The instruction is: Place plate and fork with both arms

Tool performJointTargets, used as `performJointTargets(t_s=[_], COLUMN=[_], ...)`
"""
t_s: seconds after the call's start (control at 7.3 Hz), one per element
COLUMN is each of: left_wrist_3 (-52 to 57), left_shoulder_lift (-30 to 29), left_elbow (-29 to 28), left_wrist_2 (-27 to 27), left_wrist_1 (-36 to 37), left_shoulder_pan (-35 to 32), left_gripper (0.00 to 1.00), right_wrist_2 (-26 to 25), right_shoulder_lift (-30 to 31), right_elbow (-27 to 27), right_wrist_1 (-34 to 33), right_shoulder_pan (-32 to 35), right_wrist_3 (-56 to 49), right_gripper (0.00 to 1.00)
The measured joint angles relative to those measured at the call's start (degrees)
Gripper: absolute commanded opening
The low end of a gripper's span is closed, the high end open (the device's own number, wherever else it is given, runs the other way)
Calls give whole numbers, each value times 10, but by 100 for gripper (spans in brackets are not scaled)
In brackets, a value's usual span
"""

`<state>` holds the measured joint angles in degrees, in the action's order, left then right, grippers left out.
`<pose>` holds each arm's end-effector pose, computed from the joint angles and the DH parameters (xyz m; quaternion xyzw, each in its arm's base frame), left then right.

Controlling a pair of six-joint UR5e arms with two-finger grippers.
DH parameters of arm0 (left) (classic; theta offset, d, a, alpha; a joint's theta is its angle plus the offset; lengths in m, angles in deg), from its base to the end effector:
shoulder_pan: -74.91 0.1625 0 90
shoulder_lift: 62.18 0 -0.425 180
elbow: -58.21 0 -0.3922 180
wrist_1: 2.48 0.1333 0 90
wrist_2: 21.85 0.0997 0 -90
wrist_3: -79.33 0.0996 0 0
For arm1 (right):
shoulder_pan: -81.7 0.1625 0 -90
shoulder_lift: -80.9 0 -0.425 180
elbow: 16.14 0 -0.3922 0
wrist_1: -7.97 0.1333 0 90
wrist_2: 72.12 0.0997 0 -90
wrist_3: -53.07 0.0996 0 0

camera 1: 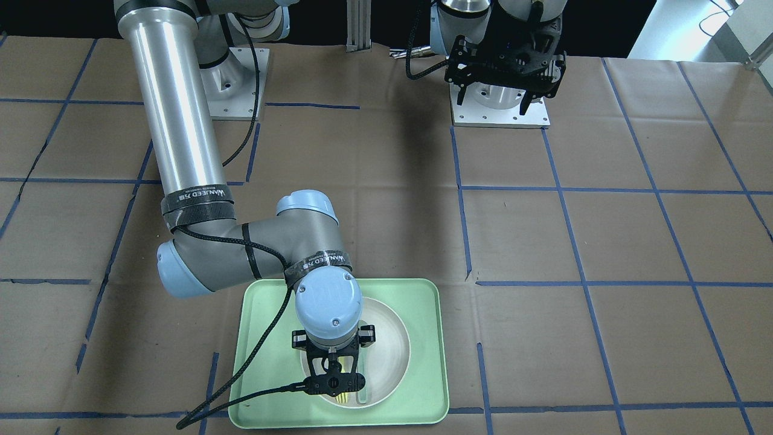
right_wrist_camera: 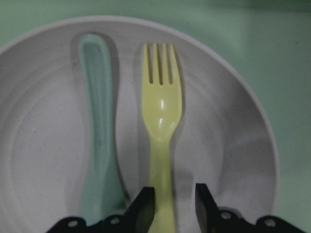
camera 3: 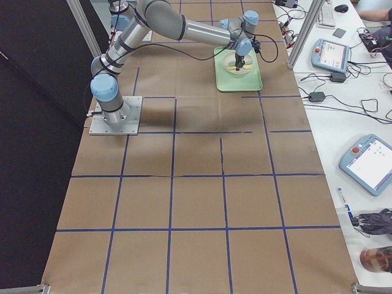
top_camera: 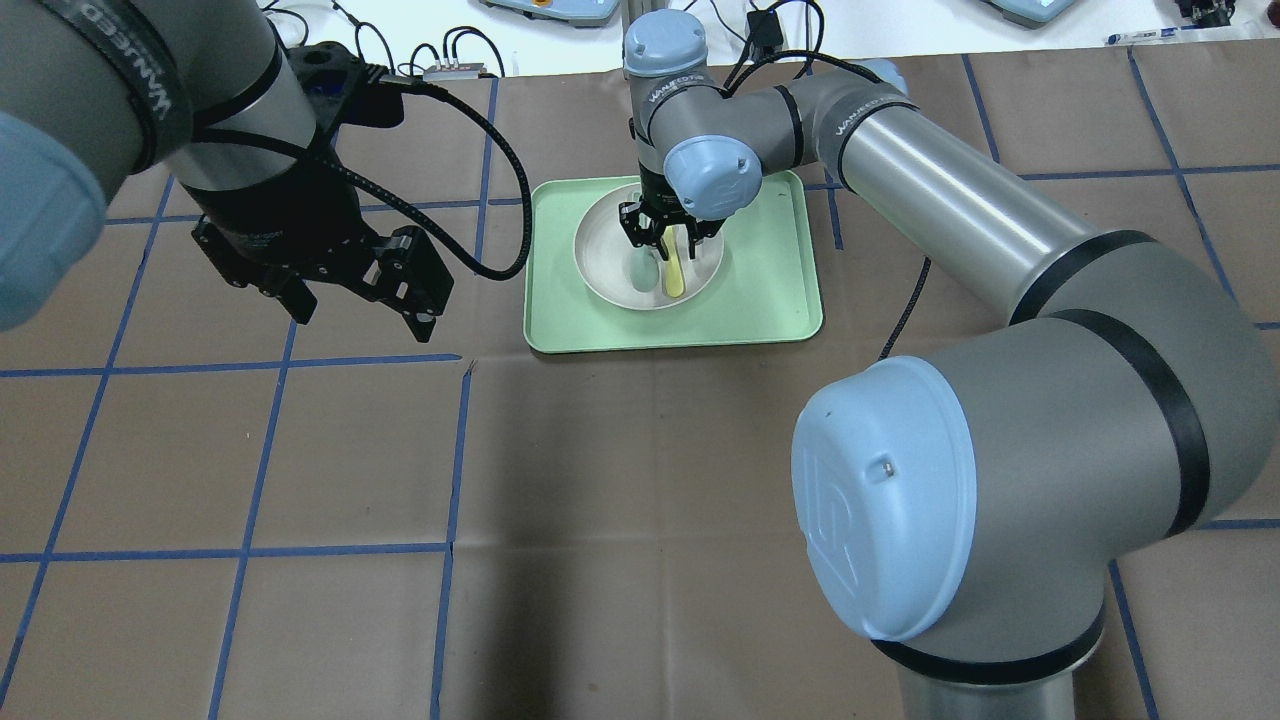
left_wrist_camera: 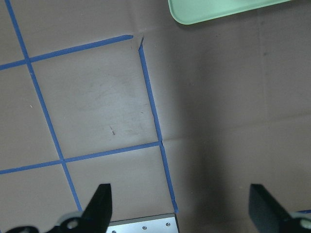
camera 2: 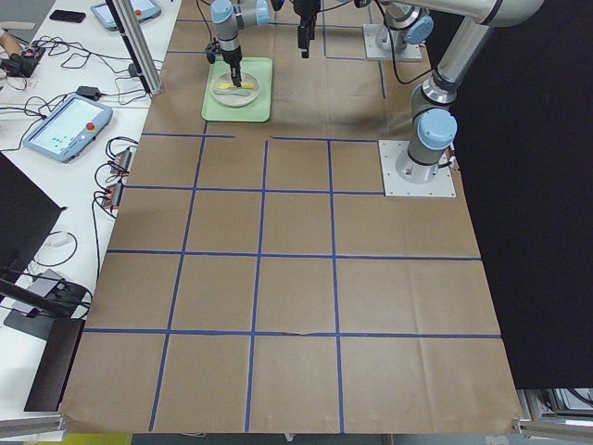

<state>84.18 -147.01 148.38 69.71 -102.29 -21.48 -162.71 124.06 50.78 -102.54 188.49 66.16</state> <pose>-0.1791 -0.4261 0.5124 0.0984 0.9942 0.0418 0.0142 0.3470 -0.6921 0.1901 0.0324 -0.9991 -0.0261 0.0123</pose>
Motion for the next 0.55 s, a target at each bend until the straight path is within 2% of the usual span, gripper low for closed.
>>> performJointTargets(t_s=[0.55], left_wrist_3=[-4], left_shoulder_lift=[-2], left_elbow=[-4], left_wrist_2=[-1], left_wrist_1=[1], left_shoulder_pan=[1], left_gripper=[100], right_wrist_2=[0], right_shoulder_lift=[-1], right_elbow=[-2], right_wrist_1=[-2], right_shoulder_pan=[0], right_wrist_3=[0], right_gripper=[43])
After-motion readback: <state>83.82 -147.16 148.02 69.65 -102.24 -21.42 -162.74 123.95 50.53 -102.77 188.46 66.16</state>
